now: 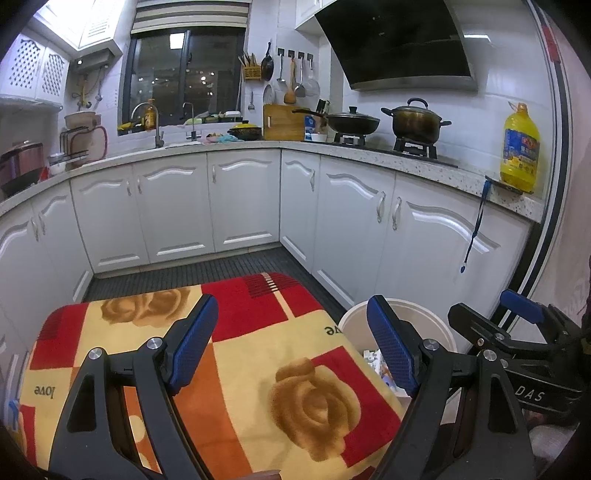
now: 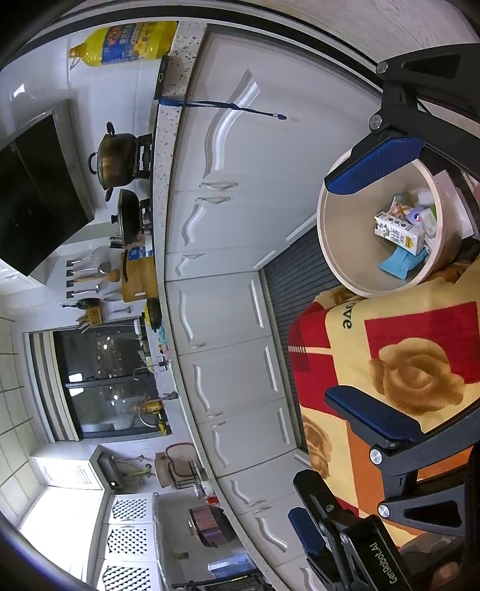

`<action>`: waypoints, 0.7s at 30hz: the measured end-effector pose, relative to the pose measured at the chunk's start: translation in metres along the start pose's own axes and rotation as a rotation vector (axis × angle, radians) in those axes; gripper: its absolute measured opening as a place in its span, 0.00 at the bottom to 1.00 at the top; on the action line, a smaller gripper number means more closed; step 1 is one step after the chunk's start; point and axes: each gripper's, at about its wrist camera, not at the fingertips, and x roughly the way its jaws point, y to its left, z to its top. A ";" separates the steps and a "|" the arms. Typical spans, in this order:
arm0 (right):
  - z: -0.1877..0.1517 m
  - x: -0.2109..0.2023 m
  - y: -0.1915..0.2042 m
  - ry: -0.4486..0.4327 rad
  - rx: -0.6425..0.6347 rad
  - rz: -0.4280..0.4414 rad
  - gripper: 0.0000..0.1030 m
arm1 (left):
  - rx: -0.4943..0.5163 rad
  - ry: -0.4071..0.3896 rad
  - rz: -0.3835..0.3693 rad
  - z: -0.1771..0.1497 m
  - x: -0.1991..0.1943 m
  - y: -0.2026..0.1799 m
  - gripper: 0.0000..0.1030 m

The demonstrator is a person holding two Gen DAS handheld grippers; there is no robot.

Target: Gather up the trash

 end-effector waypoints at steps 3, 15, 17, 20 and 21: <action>0.000 0.000 0.001 0.001 -0.003 -0.003 1.00 | -0.008 0.011 -0.010 -0.001 0.002 0.001 0.80; 0.000 0.003 -0.004 0.014 -0.004 -0.003 1.00 | -0.023 0.044 -0.030 -0.002 0.010 0.003 0.80; 0.000 0.004 -0.004 0.017 -0.005 -0.002 1.00 | -0.022 0.044 -0.030 -0.002 0.010 0.003 0.80; -0.001 0.006 -0.006 0.023 -0.011 -0.002 1.00 | -0.019 0.044 -0.030 -0.003 0.010 0.002 0.80; -0.001 0.007 -0.007 0.025 -0.011 -0.002 1.00 | -0.017 0.045 -0.031 -0.003 0.011 0.002 0.80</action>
